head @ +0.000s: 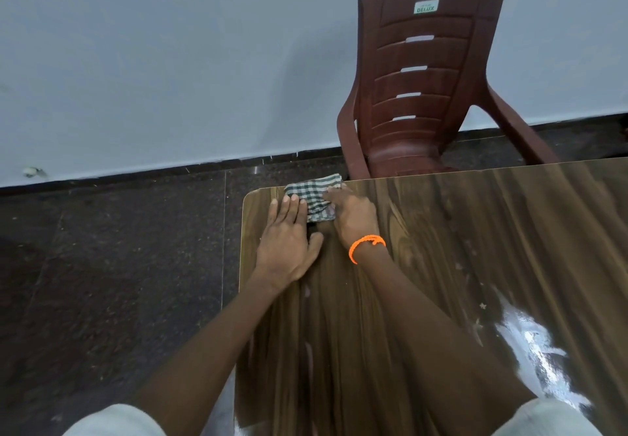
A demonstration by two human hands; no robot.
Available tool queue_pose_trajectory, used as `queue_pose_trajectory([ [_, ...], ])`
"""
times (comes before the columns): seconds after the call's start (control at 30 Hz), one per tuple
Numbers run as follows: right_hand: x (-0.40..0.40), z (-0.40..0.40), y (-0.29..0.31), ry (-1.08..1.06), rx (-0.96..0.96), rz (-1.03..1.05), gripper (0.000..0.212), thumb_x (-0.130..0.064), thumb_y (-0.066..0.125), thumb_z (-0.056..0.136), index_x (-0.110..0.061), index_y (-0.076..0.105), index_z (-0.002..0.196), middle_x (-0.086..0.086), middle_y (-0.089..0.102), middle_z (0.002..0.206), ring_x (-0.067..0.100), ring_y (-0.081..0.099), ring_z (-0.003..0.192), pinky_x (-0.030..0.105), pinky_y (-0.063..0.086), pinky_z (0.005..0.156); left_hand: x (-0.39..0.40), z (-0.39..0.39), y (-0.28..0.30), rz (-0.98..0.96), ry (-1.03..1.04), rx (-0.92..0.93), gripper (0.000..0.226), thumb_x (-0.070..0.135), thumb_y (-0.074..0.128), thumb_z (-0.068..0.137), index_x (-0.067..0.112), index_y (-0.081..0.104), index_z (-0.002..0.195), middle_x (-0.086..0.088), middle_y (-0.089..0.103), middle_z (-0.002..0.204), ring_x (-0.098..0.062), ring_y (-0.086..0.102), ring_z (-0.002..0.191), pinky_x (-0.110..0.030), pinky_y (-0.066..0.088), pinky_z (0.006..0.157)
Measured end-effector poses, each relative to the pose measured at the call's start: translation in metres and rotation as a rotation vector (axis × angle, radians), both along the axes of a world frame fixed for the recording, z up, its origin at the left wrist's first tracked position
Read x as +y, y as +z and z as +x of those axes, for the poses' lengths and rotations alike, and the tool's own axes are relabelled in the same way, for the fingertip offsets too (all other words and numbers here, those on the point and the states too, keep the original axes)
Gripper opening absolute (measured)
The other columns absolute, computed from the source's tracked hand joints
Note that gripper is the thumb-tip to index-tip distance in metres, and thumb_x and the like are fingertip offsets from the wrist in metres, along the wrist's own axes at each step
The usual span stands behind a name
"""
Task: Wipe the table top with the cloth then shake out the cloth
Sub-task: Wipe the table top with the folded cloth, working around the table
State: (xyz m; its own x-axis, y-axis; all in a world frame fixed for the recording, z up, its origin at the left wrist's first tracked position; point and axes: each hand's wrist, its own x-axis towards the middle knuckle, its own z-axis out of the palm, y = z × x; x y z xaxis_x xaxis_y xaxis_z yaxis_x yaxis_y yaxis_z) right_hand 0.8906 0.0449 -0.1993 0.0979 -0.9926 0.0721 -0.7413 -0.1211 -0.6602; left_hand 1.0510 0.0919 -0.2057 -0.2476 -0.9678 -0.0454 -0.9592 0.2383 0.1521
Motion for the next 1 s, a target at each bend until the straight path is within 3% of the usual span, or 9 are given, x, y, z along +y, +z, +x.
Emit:
queue_pose_trajectory([
  [0.27, 0.035, -0.036, -0.005, 0.146, -0.036, 0.016, 0.045, 0.003, 0.054, 0.073, -0.016, 0.07, 0.11, 0.006, 0.063, 0.126, 0.02, 0.049, 0.127, 0.04, 0.042, 0.104, 0.058, -0.037, 0.009, 0.102, 0.086, -0.007, 0.093, 0.058, 0.02, 0.087, -0.003, 0.022, 0.157, -0.026, 0.023, 0.163, -0.033, 0.012, 0.155, -0.048, 0.0, 0.126],
  [0.47, 0.015, -0.056, -0.002, -0.059, 0.056, 0.026, 0.042, 0.002, 0.054, 0.08, -0.023, 0.071, 0.109, 0.0, 0.063, 0.125, 0.019, 0.052, 0.124, 0.033, 0.045, 0.099, 0.013, -0.049, 0.016, 0.098, -0.051, -0.091, 0.082, 0.055, 0.015, 0.1, -0.003, 0.015, 0.158, -0.023, 0.017, 0.165, -0.031, 0.007, 0.156, -0.046, -0.005, 0.126],
  [0.6, 0.003, -0.024, 0.002, -0.129, 0.011, 0.088, 0.036, -0.002, 0.054, 0.082, -0.021, 0.071, 0.107, 0.009, 0.068, 0.116, 0.028, 0.058, 0.114, 0.037, 0.048, 0.093, -0.005, -0.026, 0.021, 0.11, -0.067, -0.152, 0.076, 0.054, 0.018, 0.105, 0.0, 0.014, 0.159, -0.019, 0.015, 0.167, -0.028, 0.007, 0.156, -0.045, -0.004, 0.126],
  [0.8, 0.045, 0.009, -0.008, -0.05, -0.101, 0.039, 0.042, 0.004, 0.052, 0.082, -0.024, 0.072, 0.107, -0.003, 0.063, 0.125, 0.011, 0.045, 0.13, 0.022, 0.04, 0.101, 0.035, 0.014, 0.019, 0.129, -0.013, -0.151, 0.085, 0.061, 0.005, 0.1, 0.0, 0.015, 0.159, -0.019, 0.018, 0.166, -0.028, 0.008, 0.156, -0.044, -0.002, 0.126],
  [1.0, 0.095, -0.006, -0.008, 0.185, -0.075, -0.024, 0.043, 0.007, 0.058, 0.078, -0.017, 0.071, 0.111, 0.0, 0.063, 0.125, 0.013, 0.047, 0.129, 0.03, 0.041, 0.105, 0.109, 0.005, 0.015, 0.112, 0.071, -0.151, 0.089, 0.063, 0.008, 0.1, -0.004, 0.023, 0.156, -0.026, 0.028, 0.161, -0.033, 0.015, 0.154, -0.047, 0.004, 0.126],
])
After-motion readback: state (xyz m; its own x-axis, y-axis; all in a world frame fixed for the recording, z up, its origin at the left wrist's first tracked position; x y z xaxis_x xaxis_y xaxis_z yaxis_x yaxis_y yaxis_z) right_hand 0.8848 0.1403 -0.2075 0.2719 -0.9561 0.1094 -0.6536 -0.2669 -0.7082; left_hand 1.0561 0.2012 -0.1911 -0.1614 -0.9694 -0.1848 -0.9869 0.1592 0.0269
